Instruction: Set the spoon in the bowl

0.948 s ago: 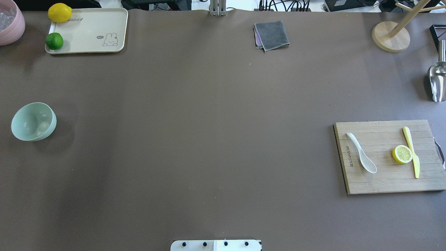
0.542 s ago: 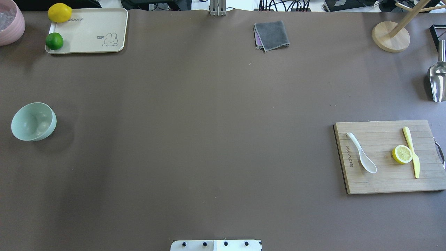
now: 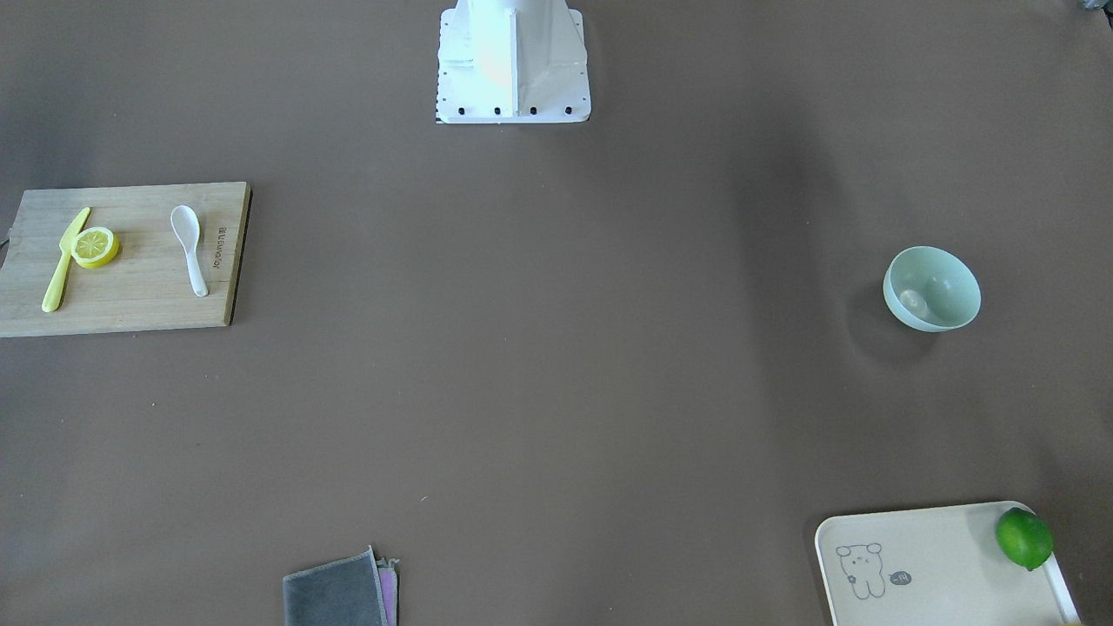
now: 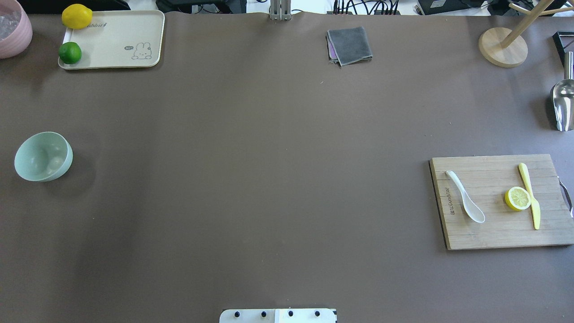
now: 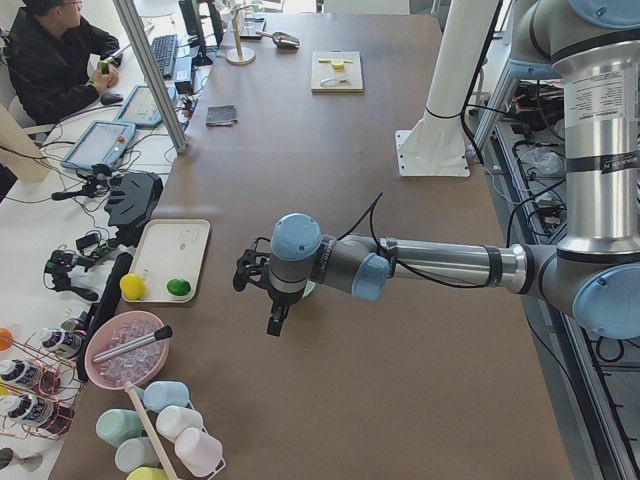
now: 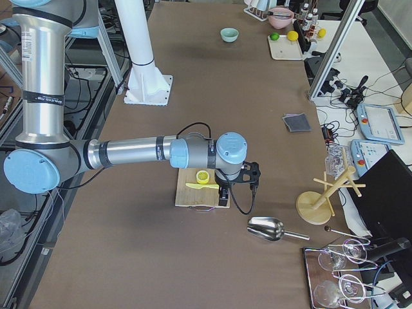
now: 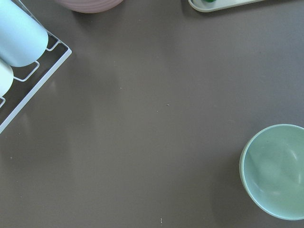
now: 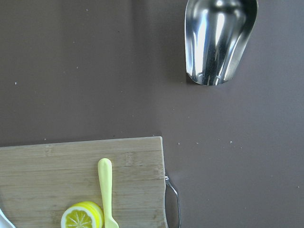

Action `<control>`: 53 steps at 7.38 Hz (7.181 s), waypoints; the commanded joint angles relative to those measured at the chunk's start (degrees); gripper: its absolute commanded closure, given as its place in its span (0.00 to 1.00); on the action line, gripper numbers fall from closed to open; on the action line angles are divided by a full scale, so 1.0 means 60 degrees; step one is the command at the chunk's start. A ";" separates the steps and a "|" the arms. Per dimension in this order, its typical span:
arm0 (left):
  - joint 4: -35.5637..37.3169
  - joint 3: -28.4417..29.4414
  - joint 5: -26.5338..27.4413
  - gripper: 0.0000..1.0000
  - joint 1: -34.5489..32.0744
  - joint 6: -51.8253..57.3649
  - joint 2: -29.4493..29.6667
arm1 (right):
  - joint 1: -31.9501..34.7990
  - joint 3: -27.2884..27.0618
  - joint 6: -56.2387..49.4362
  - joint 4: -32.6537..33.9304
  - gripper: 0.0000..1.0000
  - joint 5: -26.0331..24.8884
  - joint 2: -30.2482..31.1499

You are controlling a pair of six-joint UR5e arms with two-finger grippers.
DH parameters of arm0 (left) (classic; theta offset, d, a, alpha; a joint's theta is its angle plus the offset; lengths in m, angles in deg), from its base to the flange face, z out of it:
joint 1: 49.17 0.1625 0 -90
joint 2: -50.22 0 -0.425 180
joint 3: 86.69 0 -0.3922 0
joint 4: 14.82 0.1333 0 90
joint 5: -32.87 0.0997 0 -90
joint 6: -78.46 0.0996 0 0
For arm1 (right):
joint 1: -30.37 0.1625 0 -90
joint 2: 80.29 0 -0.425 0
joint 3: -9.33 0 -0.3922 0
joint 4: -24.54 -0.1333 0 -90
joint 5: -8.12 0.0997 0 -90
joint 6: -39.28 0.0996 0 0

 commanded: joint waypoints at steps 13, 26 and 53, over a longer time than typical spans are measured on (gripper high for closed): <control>-0.4768 0.2766 -0.0407 0.02 0.2267 -0.3554 0.1360 | -0.0035 -0.0193 -0.0014 0.0000 0.00 0.0802 -0.0609; -0.4987 0.3660 -0.0422 1.00 0.3821 -0.3744 0.1404 | -0.2525 -0.0193 0.0645 0.0000 0.00 -0.0090 -0.1329; -0.0344 0.0687 0.4222 0.02 0.9199 -1.2212 0.7644 | -0.5745 -0.0413 0.5362 -0.3296 0.00 -0.1334 -0.1403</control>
